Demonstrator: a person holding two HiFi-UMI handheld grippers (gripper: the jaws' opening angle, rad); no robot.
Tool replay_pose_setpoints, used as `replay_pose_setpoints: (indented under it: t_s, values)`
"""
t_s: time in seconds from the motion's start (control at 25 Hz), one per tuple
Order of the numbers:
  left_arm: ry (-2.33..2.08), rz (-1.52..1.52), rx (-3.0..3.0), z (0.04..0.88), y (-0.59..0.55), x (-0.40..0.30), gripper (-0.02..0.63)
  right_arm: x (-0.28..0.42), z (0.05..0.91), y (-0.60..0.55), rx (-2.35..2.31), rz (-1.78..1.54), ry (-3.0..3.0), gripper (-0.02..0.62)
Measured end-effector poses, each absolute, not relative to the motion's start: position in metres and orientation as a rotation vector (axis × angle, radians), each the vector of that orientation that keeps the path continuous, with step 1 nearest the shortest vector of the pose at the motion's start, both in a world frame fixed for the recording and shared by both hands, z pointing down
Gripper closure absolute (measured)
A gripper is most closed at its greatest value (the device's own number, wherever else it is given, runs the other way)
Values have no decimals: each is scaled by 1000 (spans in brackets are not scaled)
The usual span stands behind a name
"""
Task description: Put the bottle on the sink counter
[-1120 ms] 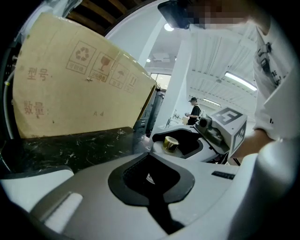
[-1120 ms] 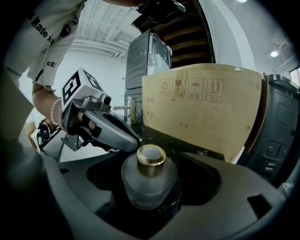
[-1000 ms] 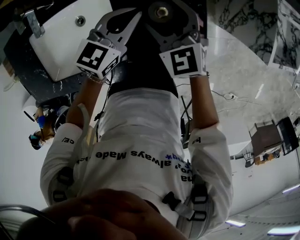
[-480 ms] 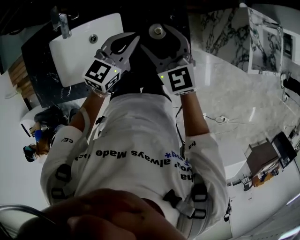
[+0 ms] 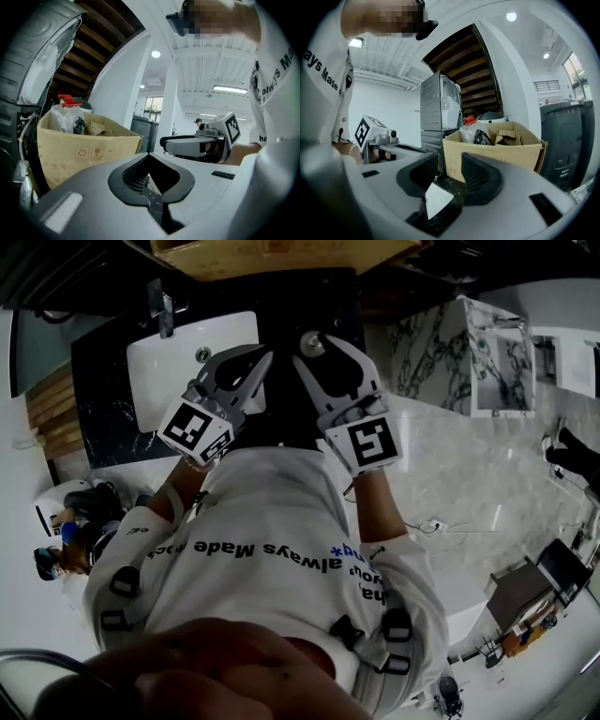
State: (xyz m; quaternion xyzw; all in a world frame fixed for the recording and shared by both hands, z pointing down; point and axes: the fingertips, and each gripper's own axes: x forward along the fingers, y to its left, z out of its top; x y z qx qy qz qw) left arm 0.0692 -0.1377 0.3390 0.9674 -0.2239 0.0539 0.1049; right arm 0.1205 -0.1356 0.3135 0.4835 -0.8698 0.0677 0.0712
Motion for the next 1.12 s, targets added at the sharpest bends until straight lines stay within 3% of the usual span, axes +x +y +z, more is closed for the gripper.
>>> replay_pose_setpoints:
  t_s: [0.64, 1.12]
  values:
    - [-616, -4, 2934, 253, -100, 62, 603, 87, 226, -99, 1375, 87, -2738, 556]
    - [-631, -39, 2940, 239, -88, 53, 603, 75, 214, -86, 1323, 47, -2731, 583]
